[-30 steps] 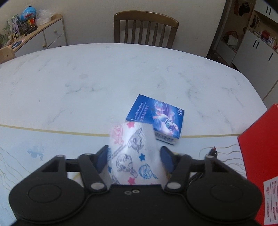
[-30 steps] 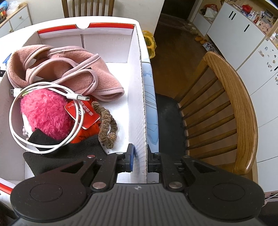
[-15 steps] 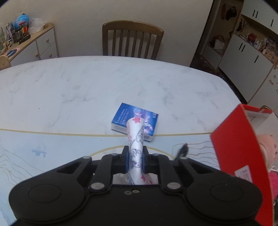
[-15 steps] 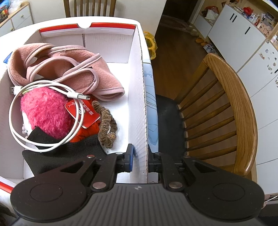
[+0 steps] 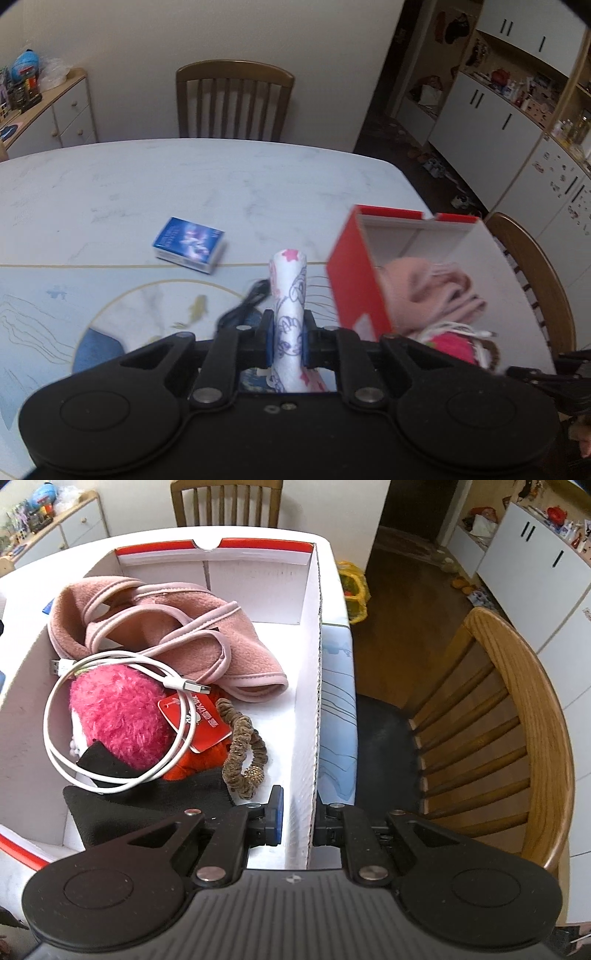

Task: Organize objects
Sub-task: 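Carry the face mask into the box and release it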

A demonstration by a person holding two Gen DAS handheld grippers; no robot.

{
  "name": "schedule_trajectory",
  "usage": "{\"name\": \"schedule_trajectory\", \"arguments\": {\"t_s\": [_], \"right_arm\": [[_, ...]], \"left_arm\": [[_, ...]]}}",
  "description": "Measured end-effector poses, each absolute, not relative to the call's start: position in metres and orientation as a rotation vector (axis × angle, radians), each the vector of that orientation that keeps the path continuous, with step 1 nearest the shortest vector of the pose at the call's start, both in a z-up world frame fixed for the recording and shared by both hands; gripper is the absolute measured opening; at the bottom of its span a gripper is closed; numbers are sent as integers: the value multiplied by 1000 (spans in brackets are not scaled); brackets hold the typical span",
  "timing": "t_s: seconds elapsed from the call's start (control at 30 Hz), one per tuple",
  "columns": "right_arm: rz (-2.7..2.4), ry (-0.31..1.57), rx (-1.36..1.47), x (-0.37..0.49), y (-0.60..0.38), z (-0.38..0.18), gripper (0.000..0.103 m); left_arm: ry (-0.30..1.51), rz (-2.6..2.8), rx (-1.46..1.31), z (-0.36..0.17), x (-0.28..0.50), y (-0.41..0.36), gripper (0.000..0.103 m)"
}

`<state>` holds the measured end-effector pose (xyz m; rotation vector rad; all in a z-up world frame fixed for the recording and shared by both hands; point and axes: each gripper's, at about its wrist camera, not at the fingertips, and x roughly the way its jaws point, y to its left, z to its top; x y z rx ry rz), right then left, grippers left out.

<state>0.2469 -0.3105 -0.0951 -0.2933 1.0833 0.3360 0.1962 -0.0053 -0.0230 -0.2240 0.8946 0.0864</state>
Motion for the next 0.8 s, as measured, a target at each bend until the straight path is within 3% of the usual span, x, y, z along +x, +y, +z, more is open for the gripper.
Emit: {"name": "schedule_trajectory", "arguments": {"t_s": [0.3,0.8], "right_arm": [[395,1064,-262,246,-319,-92,13],[426,1058,-211,245,-332,-91,13]], "left_arm": [[899,-32,-195,-9,200,-67,12],[954,-284,-9,-38,228,-171,15]]}}
